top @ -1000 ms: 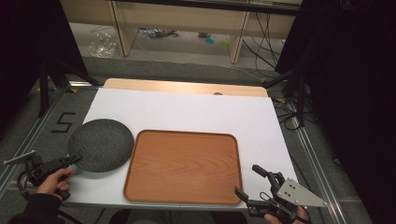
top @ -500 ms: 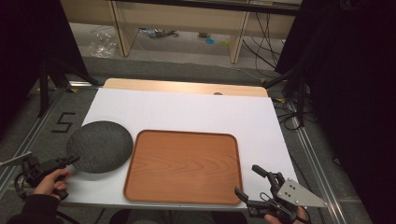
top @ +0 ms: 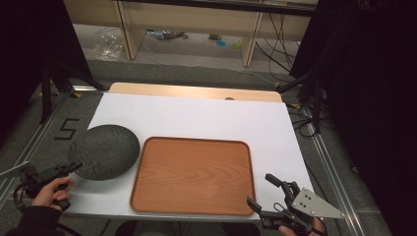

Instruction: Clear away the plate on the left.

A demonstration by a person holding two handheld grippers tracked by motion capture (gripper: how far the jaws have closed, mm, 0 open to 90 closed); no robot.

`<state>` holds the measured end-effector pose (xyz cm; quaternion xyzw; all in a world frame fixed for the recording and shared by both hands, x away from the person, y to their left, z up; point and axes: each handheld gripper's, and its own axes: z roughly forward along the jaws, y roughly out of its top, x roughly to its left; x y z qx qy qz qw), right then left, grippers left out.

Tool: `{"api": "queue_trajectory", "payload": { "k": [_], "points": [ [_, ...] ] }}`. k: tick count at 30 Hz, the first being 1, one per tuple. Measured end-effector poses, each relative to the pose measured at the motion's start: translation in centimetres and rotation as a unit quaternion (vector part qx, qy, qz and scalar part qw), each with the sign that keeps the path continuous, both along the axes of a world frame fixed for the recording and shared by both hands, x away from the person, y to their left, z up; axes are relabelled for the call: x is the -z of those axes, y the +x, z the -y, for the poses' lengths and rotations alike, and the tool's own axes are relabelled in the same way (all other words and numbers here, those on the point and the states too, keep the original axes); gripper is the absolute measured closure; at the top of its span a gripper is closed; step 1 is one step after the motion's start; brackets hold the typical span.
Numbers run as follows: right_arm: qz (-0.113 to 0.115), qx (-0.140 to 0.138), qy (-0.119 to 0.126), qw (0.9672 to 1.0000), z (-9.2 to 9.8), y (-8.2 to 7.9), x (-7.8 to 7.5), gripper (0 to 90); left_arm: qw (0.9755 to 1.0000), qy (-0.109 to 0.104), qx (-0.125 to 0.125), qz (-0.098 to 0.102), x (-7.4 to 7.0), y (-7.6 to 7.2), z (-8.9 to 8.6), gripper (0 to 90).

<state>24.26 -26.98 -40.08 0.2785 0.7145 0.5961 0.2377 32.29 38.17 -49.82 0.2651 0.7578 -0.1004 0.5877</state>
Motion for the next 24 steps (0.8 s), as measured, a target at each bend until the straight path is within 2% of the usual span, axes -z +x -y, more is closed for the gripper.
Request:
{"api": "queue_trajectory", "payload": {
  "k": [5, 12, 13, 14, 20, 22, 24],
  "points": [
    [0.000, 0.002, 0.000, 1.0000, 0.0, 0.0, 0.0, 15.8, 0.9998, -0.012, 0.011, 0.012, -0.6, 0.2, 1.1, 84.1],
    [-0.003, 0.003, -0.003, 1.0000, 0.0, 0.0, 0.1, 15.8, 0.9988, -0.008, 0.041, 0.027, -1.5, 0.3, 3.1, 83.4],
    [-0.002, 0.003, -0.002, 1.0000, 0.0, 0.0, 0.1, 15.8, 0.9983, -0.018, 0.048, 0.028, -1.6, 0.3, 3.8, 83.4],
    [-0.002, 0.003, -0.002, 1.0000, 0.0, 0.0, 0.1, 15.8, 0.9983, -0.018, 0.048, 0.028, -1.6, 0.3, 3.8, 83.4],
    [-0.002, 0.000, -0.002, 1.0000, -0.1, 0.0, 0.1, 15.8, 0.9963, -0.021, 0.079, 0.029, -1.9, 0.6, 6.0, 83.4],
    [-0.003, 0.000, -0.002, 1.0000, -0.1, 0.0, 0.1, 15.8, 0.9948, -0.024, 0.090, 0.040, -1.9, 0.7, 6.7, 83.2],
    [-0.003, 0.000, -0.002, 1.0000, -0.1, 0.0, 0.1, 15.8, 0.9935, -0.025, 0.104, 0.040, -2.0, 0.8, 7.4, 82.8]
  ]
}}
